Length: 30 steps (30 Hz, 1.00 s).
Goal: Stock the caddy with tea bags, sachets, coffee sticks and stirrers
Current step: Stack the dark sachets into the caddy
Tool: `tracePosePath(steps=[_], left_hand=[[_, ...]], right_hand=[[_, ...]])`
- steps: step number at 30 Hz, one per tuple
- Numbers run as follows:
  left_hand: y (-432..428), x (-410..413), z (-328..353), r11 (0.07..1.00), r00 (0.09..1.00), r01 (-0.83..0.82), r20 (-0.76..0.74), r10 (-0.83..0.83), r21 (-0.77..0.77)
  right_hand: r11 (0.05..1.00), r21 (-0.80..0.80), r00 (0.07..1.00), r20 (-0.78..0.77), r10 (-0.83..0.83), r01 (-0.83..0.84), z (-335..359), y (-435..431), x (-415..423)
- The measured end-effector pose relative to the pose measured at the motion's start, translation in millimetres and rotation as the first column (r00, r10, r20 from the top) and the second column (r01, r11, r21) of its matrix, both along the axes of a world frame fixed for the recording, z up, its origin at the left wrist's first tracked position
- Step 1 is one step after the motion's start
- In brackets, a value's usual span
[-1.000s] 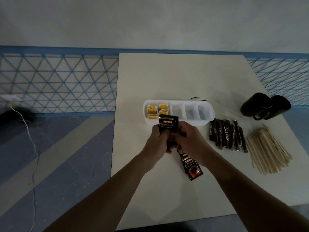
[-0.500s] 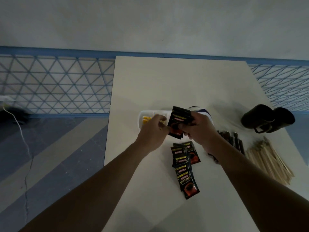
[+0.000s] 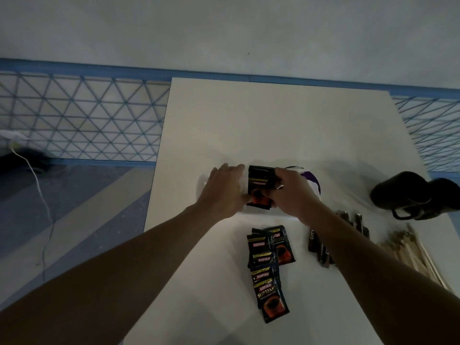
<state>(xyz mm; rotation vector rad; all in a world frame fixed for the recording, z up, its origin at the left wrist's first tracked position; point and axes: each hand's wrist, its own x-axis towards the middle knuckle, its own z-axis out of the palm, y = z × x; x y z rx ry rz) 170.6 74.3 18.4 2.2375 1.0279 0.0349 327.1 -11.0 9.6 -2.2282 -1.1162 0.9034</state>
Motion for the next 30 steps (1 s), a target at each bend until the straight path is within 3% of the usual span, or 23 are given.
tracePosePath(steps=[7, 17, 22, 30], left_hand=[[5.2, 6.6, -19.7, 0.998, 0.994, -0.016, 0.110, 0.010, 0.060], [-1.1, 11.2, -22.5, 0.989, 0.989, -0.116, 0.100, 0.107, 0.091], [0.3, 11.1, -20.2, 0.991, 0.989, -0.101, 0.114, 0.092, 0.082], [4.3, 11.6, -28.7, 0.993, 0.999, -0.027, 0.046, 0.021, 0.114]], right_hand=[[0.994, -0.001, 0.991, 0.079, 0.111, -0.111, -10.4, 7.9, 1.0], [0.973, 0.114, 0.934, 0.321, 0.155, -0.200, -26.5, 4.1, -6.7], [0.981, 0.102, 0.921, 0.372, 0.116, -0.165, -29.7, 0.9, -9.1], [0.929, 0.154, 0.830, 0.515, 0.215, -0.336, -16.8, -1.4, -8.8]])
